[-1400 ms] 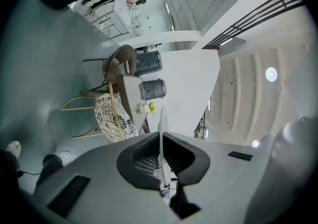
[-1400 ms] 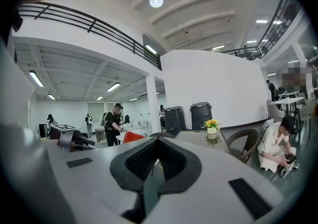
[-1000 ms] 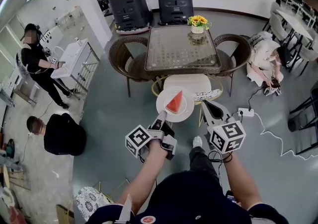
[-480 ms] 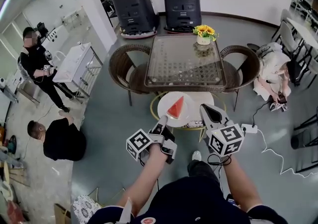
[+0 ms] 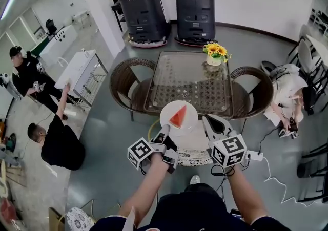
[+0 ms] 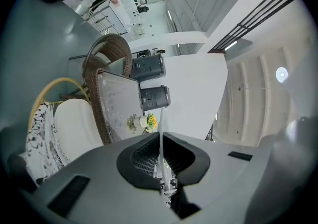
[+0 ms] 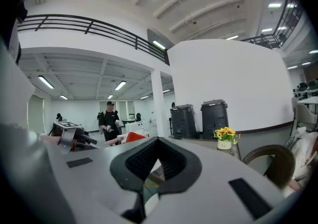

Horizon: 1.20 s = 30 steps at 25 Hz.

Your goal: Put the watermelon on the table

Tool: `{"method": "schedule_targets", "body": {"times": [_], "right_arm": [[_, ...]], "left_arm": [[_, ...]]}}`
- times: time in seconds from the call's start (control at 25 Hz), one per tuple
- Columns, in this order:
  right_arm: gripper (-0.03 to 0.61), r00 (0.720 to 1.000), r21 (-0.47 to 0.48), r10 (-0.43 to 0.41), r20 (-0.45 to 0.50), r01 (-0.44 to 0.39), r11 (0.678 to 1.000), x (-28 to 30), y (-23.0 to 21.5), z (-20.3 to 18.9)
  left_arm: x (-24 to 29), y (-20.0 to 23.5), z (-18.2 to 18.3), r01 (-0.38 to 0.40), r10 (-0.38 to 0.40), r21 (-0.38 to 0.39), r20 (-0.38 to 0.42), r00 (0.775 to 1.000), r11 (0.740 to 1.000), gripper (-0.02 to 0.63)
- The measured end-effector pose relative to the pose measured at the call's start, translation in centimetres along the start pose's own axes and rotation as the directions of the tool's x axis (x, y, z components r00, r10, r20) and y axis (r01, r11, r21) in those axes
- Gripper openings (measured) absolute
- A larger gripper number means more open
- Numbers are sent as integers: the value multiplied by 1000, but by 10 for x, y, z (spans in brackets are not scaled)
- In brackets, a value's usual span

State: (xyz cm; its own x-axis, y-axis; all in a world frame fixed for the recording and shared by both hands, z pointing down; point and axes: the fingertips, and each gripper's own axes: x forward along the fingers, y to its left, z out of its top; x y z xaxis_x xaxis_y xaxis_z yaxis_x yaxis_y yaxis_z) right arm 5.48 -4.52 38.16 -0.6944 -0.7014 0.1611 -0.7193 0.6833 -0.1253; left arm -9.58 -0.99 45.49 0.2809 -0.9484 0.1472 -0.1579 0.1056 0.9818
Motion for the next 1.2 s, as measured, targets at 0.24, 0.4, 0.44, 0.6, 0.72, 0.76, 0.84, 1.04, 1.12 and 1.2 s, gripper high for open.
{"method": "schedule_targets", "body": {"times": [0.24,0.4,0.44,0.6,0.72,0.76,0.84,1.04,1.12,1.2], "right_arm": [[3,999,-8,35,0,-35,999,42,-28,15],[3,999,-4,34,-3,-34,999,68,-33,21],[3,999,-5,31,-6,-31,999,75,-34,23],[3,1000,-9,2,-21,-2,1000,107,-43,24],[3,998,-3,-34,-44,34,999,129,-57,15],[3,997,-2,-46,-54,46,999,137,-62,11],[3,995,3,-68,-76,68,998,151,-71,1],[3,986,18,-109,-127,112,994,178,-85,-23],[3,982,11,-123,-143,126,992,188,-93,-30],[3,977,8,-138,-163,141,990,194,-101,-40]], "left_arm": [[44,-6,20,-8,8,10,21,1000,1000,15],[65,-7,39,-22,22,19,11,1000,1000,15],[71,-7,45,-24,23,19,8,1000,1000,17],[102,-3,70,-21,22,20,-17,1000,1000,15],[133,8,85,-31,32,36,-53,998,999,15],[144,13,90,-35,37,42,-65,997,999,15],[165,25,98,-43,47,48,-90,995,998,15],[211,59,112,-44,57,87,-150,987,995,15],[230,72,115,-42,56,91,-168,984,995,15],[245,86,115,-48,64,88,-189,980,995,15]]}}
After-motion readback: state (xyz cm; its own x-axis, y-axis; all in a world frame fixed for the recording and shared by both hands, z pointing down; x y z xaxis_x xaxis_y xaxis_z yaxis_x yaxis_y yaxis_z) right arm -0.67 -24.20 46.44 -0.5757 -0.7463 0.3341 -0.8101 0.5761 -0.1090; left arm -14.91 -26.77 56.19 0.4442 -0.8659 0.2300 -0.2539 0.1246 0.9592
